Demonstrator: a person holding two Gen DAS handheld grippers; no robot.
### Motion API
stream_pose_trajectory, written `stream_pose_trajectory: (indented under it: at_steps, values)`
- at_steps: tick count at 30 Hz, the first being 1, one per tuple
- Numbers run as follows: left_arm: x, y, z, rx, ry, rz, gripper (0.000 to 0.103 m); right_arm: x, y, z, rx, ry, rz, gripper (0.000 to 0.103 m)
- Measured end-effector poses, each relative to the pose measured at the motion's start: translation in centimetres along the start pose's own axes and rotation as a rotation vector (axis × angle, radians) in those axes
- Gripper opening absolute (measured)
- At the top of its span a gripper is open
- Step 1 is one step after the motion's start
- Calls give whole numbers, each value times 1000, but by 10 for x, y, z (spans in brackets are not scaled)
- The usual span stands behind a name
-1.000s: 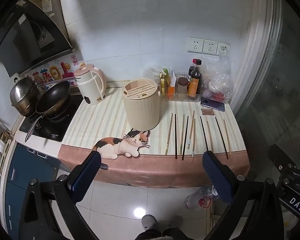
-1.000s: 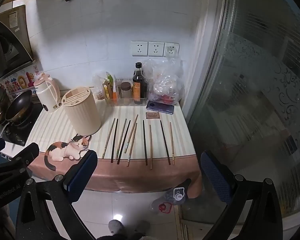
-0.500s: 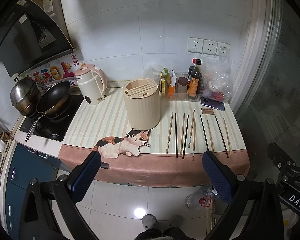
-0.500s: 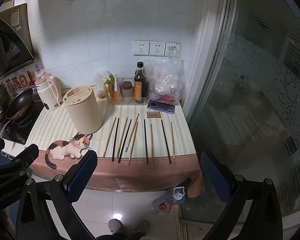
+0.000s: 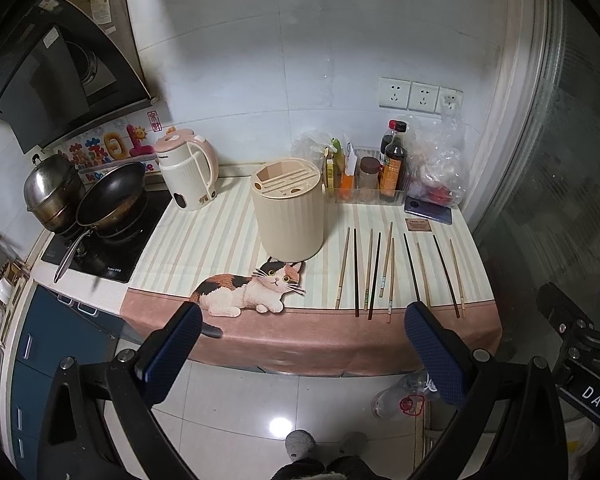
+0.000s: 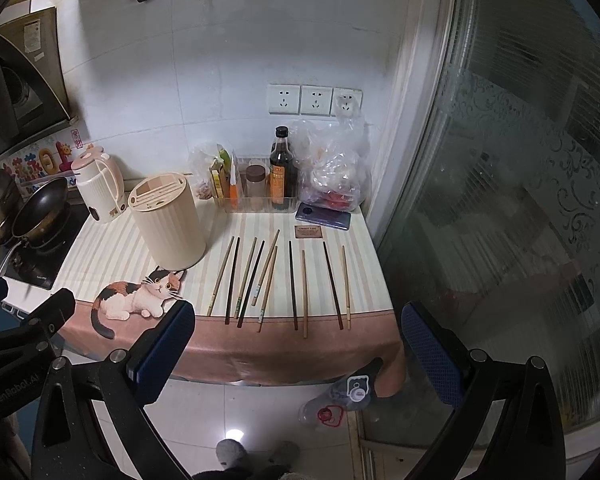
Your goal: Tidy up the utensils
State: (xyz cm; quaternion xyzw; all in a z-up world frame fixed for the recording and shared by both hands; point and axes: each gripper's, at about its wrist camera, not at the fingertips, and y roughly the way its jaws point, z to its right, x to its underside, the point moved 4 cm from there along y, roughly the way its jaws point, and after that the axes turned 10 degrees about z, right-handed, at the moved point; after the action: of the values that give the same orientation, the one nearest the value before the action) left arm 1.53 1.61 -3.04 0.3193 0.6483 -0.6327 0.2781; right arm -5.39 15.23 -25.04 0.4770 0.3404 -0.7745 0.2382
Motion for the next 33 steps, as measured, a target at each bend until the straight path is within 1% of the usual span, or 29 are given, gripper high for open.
stream_pose_trajectory:
  at_steps: [15, 33]
  values:
    - [-3, -2, -1, -10, -1, -3, 103, -3, -5, -4, 0, -5, 6, 103]
    - [-4, -2, -4, -2, -4, 1, 103, -4, -7, -5, 1, -5, 15, 103]
